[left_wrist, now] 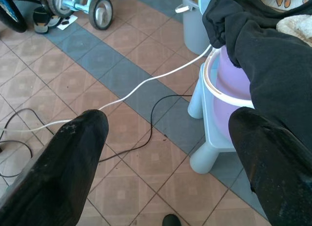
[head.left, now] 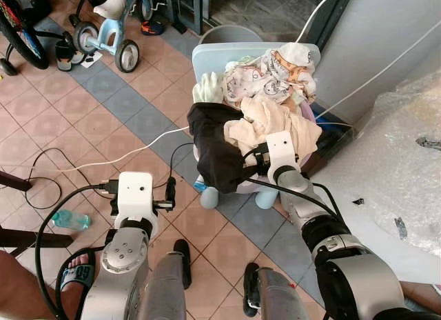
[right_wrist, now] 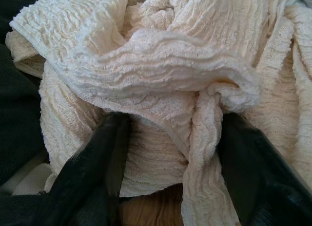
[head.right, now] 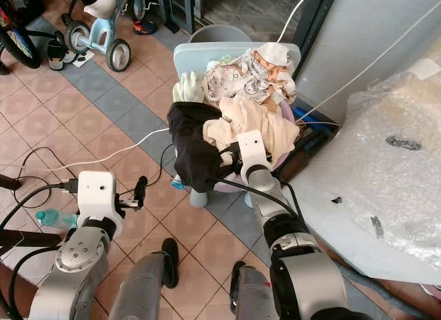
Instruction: Clothes washing
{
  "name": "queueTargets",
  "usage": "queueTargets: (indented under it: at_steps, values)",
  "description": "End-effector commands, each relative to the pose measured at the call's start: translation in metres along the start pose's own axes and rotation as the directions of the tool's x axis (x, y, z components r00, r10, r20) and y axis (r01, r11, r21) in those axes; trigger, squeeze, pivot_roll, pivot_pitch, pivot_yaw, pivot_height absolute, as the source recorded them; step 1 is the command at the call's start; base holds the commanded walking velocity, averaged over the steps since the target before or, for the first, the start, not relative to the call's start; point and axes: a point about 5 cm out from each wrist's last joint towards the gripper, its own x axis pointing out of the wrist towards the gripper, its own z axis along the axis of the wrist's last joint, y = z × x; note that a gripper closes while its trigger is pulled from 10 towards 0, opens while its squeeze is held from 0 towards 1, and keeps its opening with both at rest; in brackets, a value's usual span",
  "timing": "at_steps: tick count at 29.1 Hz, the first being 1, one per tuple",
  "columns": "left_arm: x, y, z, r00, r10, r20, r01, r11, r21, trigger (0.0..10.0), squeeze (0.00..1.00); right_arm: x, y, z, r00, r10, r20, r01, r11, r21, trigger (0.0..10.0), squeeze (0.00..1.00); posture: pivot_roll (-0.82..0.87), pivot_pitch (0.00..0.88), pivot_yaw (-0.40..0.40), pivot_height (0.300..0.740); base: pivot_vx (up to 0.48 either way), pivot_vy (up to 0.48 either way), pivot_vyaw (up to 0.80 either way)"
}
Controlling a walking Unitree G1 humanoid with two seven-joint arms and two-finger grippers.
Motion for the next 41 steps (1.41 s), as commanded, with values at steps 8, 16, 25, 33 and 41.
queueTargets:
  at_steps: [8, 16, 25, 33, 41]
  values:
    - [0.006, -0.003, -0.003, 1.000, 0.030, -0.007, -0.030, 0.999, -0.013, 10.0, 0.00, -0.004, -0.006, -0.025, 0.995, 0.008, -0.096, -0.001, 0.998, 0.064, 0.0, 0.00, 0.16, 0.293, -0.054, 0.740, 0.000, 0.000, 0.00]
    - [0.007, 0.003, -0.006, 0.997, 0.077, -0.005, -0.077, 0.997, -0.028, 10.0, 0.00, -0.001, -0.009, -0.019, 0.996, 0.009, -0.089, 0.000, 0.995, 0.095, 0.0, 0.00, 0.16, 0.275, -0.084, 0.740, 0.000, 0.000, 0.00]
    - [0.021, 0.005, 0.000, 0.995, 0.095, 0.036, -0.094, 0.995, -0.031, 10.0, 0.00, 0.007, -0.009, 0.017, 0.998, 0.026, 0.052, -0.034, 0.987, 0.154, 0.0, 0.00, 0.15, 0.224, -0.093, 0.740, 0.000, 0.000, 0.00]
    - [0.046, -0.004, 0.006, 0.997, 0.030, 0.077, -0.029, 0.999, -0.012, 10.0, 0.00, -0.001, -0.043, 0.065, 0.954, -0.067, 0.291, 0.006, 0.979, 0.205, 0.0, 0.00, 0.06, 0.111, -0.022, 0.740, 0.000, 0.000, 0.00]
    - [0.061, -0.006, 0.017, 0.990, 0.033, 0.138, -0.033, 0.999, -0.006, 10.0, 0.00, -0.045, -0.055, 0.084, 0.846, -0.163, 0.508, 0.065, 0.976, 0.206, 0.0, 0.00, 0.00, 0.060, 0.026, 0.740, 0.000, 0.000, 0.00]
